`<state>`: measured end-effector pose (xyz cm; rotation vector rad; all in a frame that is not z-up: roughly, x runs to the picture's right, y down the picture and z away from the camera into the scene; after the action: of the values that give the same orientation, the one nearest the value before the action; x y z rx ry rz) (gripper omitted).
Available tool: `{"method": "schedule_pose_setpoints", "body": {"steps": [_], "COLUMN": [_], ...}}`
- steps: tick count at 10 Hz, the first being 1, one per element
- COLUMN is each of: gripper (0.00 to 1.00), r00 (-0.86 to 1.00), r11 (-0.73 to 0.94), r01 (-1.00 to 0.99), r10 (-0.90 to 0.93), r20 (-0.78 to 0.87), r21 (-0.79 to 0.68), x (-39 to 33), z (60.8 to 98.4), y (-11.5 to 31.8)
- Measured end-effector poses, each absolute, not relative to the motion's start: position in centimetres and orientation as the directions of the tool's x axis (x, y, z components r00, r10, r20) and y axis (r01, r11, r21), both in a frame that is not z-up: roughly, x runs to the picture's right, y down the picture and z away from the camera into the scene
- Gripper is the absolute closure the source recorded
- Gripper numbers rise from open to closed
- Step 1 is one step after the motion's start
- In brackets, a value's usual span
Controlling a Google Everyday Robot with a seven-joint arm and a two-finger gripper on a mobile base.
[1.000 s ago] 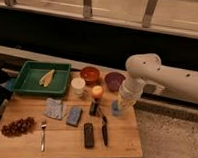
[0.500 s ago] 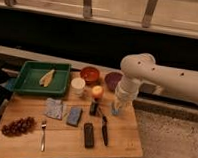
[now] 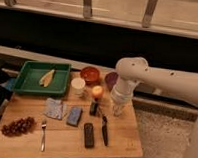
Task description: Place pepper in plastic cup
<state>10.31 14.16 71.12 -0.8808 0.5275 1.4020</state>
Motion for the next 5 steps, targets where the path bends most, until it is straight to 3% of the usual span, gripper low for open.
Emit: {"method": "schedule_pose_setpoints", "body": {"steps": [5], "gripper": [0.9], "r00": [0.089], "r11": [-0.092], "r01": [-0.98], "r10": [0.596], "r20": [-0.798], "r21": [-0.177], "x": [12.4], "z": [72.3], "y": [14.0]}}
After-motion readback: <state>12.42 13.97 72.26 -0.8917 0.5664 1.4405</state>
